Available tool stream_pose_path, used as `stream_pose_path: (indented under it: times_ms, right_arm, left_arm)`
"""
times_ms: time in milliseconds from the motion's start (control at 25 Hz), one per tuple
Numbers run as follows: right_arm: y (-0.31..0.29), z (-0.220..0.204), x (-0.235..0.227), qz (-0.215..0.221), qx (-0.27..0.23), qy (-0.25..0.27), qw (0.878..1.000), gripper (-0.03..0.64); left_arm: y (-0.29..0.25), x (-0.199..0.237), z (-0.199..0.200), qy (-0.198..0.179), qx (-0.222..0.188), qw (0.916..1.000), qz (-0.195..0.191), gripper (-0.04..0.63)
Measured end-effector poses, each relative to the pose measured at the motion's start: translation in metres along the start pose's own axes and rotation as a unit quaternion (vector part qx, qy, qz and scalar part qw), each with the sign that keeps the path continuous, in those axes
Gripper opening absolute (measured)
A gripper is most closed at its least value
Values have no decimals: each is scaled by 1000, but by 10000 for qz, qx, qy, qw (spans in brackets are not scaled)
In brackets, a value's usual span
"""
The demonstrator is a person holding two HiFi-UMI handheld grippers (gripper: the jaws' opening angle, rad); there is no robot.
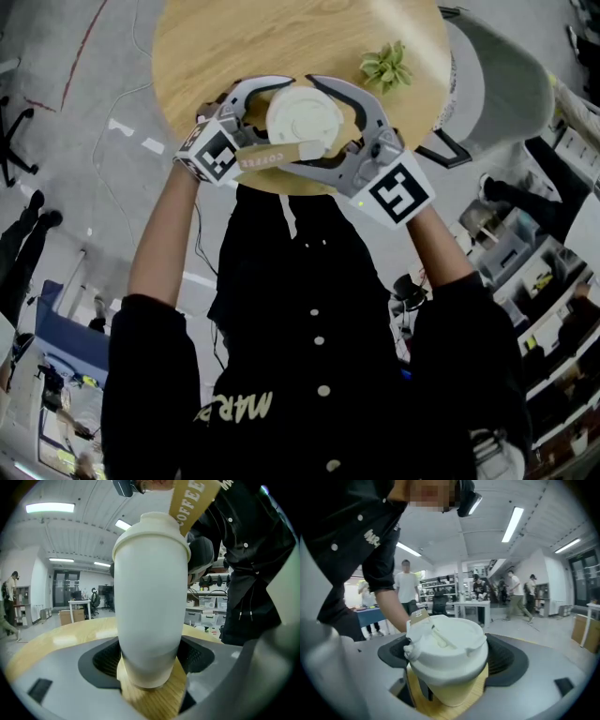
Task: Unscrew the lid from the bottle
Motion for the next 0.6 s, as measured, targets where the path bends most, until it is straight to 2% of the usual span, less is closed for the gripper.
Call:
stream_pose_path:
  times_ms: [80,160,280,400,520,600]
  right_arm:
    - [-1,0,-9,901,-52,270,9956,469]
    - [-4,1,-18,1631,-78,364,9859,469]
    - [-7,1,-23,2133,-17,316,9765,469]
    - [-5,-1,-22,2002,112,267,9793,469]
    - [6,-6,-18,1522,327,88,9878,487]
    - [16,-9,-12,1031,463,-152,9935,500]
  left_arm:
    - [0,1,1,-16,4,10000,-21,360]
    - [1,2,1,11,-1,10000,-32,360]
    - [1,1,0,67,-5,10000,-23,360]
    - [1,1,-1,44,7,10000,-7,360]
    - [0,1,-1,44,18,10000,3,360]
    - [0,1,-1,45,15,10000,7,360]
Point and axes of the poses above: the fingertips, and each gripper's own axes: y backward along the fingers, x to its left, z out of its top, the point moved 9 cm from there along y, backward along the fingers, and after that the axes turned 1 degree about -y, right-handed, at the moved point
